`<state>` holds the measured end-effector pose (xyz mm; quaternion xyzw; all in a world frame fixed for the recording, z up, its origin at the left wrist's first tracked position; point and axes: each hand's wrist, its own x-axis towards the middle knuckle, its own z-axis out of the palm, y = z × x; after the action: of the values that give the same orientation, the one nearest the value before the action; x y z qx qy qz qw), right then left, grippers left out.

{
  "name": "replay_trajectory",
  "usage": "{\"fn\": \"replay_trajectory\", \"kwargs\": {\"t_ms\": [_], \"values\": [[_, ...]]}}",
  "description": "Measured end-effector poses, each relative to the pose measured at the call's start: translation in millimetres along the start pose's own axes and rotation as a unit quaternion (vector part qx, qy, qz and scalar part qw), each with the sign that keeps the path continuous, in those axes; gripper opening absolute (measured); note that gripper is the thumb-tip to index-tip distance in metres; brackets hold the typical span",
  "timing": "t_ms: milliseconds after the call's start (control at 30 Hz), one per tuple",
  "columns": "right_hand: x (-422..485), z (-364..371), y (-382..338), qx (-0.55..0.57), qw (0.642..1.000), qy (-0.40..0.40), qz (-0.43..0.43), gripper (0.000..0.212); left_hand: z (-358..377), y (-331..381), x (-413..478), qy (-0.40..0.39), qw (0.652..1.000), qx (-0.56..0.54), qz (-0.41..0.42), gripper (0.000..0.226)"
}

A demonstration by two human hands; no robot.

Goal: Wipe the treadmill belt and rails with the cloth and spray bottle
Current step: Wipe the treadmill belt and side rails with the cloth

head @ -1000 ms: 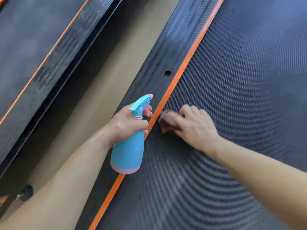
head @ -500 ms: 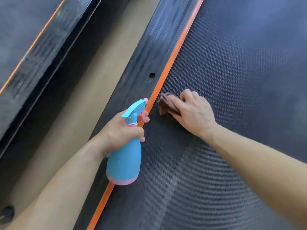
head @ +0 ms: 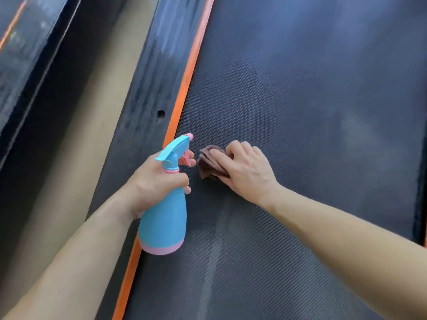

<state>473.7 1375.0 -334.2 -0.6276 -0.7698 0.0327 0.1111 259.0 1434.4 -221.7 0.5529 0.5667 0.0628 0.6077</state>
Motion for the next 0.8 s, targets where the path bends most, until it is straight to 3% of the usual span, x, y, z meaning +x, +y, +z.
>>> {"fn": "replay_trajectory", "kwargs": {"t_ms": [167,333,533,667,800], "values": [[-51,-23,71,-0.004,0.990,0.004,0.138,0.048,54,37,18,-0.096,0.995,0.027,0.027,0.075],[-153,-52,94,-0.014,0.974,0.001,0.224,0.048,131,76,34,-0.175,0.982,0.066,0.019,0.055],[-242,-90,116,-0.025,0.930,0.042,0.365,0.049,213,111,35,-0.201,0.979,0.034,0.001,0.045],[-271,-98,117,-0.038,0.910,0.055,0.409,0.053,242,111,29,-0.220,0.973,0.061,-0.003,0.048],[-270,-81,106,-0.022,0.919,0.055,0.389,0.055,246,106,28,-0.228,0.967,0.112,-0.016,0.042]]}}
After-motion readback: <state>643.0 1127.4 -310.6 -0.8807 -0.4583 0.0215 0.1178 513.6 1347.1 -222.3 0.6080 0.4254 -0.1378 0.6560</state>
